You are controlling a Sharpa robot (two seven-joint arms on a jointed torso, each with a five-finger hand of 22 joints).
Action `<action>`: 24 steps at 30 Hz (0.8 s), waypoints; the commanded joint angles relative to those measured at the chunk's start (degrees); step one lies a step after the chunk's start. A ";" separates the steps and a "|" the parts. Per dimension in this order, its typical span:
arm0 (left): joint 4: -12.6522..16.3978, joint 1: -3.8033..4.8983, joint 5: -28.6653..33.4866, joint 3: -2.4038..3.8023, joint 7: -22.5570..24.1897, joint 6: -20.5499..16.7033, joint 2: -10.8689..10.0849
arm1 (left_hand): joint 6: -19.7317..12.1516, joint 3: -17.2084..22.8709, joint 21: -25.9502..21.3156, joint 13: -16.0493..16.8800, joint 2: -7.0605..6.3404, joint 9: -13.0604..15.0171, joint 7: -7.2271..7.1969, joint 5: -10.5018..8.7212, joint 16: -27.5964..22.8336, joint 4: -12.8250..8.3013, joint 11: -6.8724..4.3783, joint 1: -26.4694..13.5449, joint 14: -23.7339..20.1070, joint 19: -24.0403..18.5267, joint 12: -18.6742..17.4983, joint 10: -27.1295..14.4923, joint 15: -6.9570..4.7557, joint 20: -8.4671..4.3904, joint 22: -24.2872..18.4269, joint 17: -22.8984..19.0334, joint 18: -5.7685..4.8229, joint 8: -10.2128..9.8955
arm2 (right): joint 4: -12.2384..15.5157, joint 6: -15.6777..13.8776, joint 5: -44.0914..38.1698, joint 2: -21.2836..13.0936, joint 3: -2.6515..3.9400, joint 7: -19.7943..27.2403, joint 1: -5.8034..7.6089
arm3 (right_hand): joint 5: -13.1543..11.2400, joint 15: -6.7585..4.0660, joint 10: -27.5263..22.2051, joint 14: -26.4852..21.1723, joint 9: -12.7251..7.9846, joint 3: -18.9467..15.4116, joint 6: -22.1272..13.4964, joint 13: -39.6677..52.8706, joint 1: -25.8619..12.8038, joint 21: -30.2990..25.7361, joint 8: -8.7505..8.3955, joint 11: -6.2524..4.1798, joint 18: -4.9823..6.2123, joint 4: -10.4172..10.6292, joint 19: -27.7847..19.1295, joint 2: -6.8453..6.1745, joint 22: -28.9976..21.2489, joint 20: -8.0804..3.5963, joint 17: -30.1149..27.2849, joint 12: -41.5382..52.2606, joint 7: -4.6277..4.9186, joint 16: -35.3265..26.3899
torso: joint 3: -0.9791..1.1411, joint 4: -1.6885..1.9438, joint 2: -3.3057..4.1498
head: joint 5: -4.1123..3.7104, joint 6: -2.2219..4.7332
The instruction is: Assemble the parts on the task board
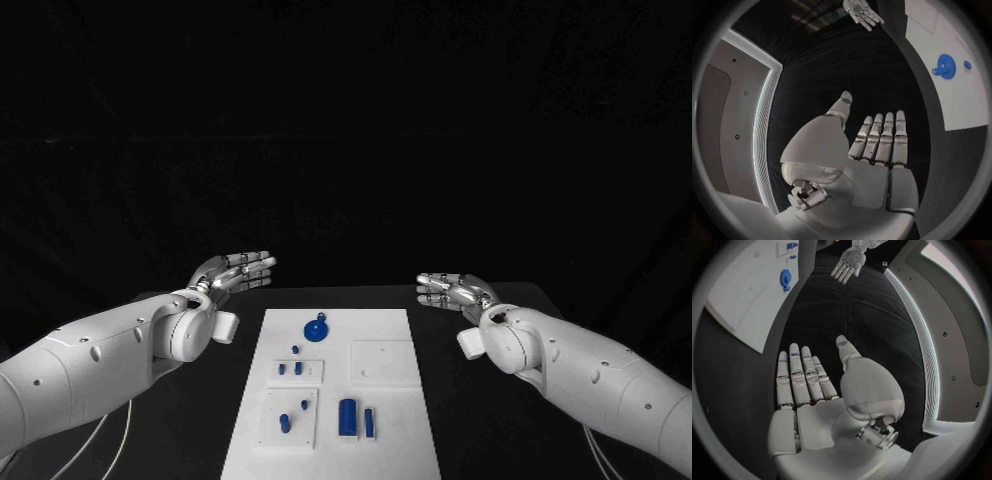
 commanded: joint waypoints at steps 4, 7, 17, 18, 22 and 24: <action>4.23 -1.41 0.48 0.76 1.68 -4.47 -0.87 | -29.51 -3.18 -2.29 -1.89 -0.93 -1.93 -4.37 -1.61 -1.94 2.67 -4.53 -66.06 -31.99 -30.91 -1.96 -32.07 -4.71 -5.37 -2.98 -2.06 -2.95 -2.09 | 4.26 -4.29 2.88 -1.04 -2.06 2.33 0.79 | -8.29 -4.16 -44.41 -50.36 -1.95 -1.54 -31.13 -1.89 -60.43 -2.38 -1.96 -4.33 -4.66 4.83 -31.53 -2.06 -2.17 -5.78 -2.02 -2.10 -4.44 -2.05 | -0.08 -0.67 -2.21 | 1.23 -1.80; 8.47 -2.79 0.98 1.47 3.16 -8.74 -1.91 | -29.51 -3.18 -2.29 -1.89 -0.93 -1.93 -4.37 -1.61 -1.94 2.67 -4.53 -66.06 -31.99 -30.91 -1.96 -32.07 -4.71 -5.37 -2.98 -2.06 -2.95 -2.09 | 8.56 -8.53 5.96 -2.15 -4.35 4.75 1.57 | -8.29 -4.16 -44.41 -50.36 -1.95 -1.54 -31.13 -1.89 -60.43 -2.38 -1.96 -4.33 -4.66 4.83 -31.53 -2.06 -2.17 -5.78 -2.02 -2.10 -4.44 -2.05 | -0.11 -1.12 -3.69 | 2.08 -2.98; 25.67 -8.39 2.98 4.37 9.17 -26.09 -6.09 | -29.51 -3.18 -2.29 -1.89 -0.93 -1.93 -4.37 -1.61 -1.94 2.67 -4.53 -66.06 -31.99 -30.91 -1.96 -32.07 -4.71 -5.37 -2.98 -2.06 -2.95 -2.09 | 26.56 -26.27 18.84 -6.81 -13.93 14.86 4.81 | -8.29 -4.16 -44.41 -50.36 -1.95 -1.54 -31.13 -1.89 -60.43 -2.38 -1.96 -4.33 -4.66 4.83 -31.53 -2.06 -2.17 -5.78 -2.02 -2.10 -4.44 -2.05 | -0.13 -1.39 -4.60 | 2.60 -3.70; 26.89 -8.78 3.13 4.57 9.60 -27.31 -6.38 | -29.51 -3.18 -2.29 -1.89 -0.93 -1.93 -4.37 -1.61 -1.94 2.67 -4.53 -66.06 -31.99 -30.91 -1.96 -32.07 -4.71 -5.37 -2.98 -2.06 -2.95 -2.09 | 27.96 -27.66 19.85 -7.18 -14.68 15.66 5.06 | -8.29 -4.16 -44.41 -50.36 -1.95 -1.54 -31.13 -1.89 -60.43 -2.38 -1.96 -4.33 -4.66 4.83 -31.53 -2.06 -2.17 -5.78 -2.02 -2.10 -4.44 -2.05 | -0.13 -1.39 -4.60 | 2.60 -3.70; 30.68 -10.02 3.57 5.21 10.92 -31.13 -7.30 | -29.51 -3.18 -2.29 -1.89 -0.93 -1.93 -4.37 -1.61 -1.94 2.67 -4.53 -66.06 -31.99 -30.91 -1.96 -32.07 -4.71 -5.37 -2.98 -2.06 -2.95 -2.09 | 32.54 -32.17 23.13 -8.36 -17.12 18.23 5.89 | -8.29 -4.16 -44.41 -50.36 -1.95 -1.54 -31.13 -1.89 -60.43 -2.38 -1.96 -4.33 -4.66 4.83 -31.53 -2.06 -2.17 -5.78 -2.02 -2.10 -4.44 -2.05 | -0.13 -1.39 -4.60 | 2.60 -3.70; 31.95 -10.43 3.72 5.42 11.36 -32.41 -7.61 | -29.51 -3.18 -2.29 -1.89 -0.93 -1.93 -4.37 -1.61 -1.94 2.67 -4.53 -66.06 -31.99 -30.91 -1.96 -32.07 -4.71 -5.37 -2.98 -2.06 -2.95 -2.09 | 34.21 -33.82 24.33 -8.79 -18.01 19.17 6.19 | -8.29 -4.16 -44.41 -50.36 -1.95 -1.54 -31.13 -1.89 -60.43 -2.38 -1.96 -4.33 -4.66 4.83 -31.53 -2.06 -2.17 -5.78 -2.02 -2.10 -4.44 -2.05 | -0.13 -1.39 -4.60 | 2.60 -3.70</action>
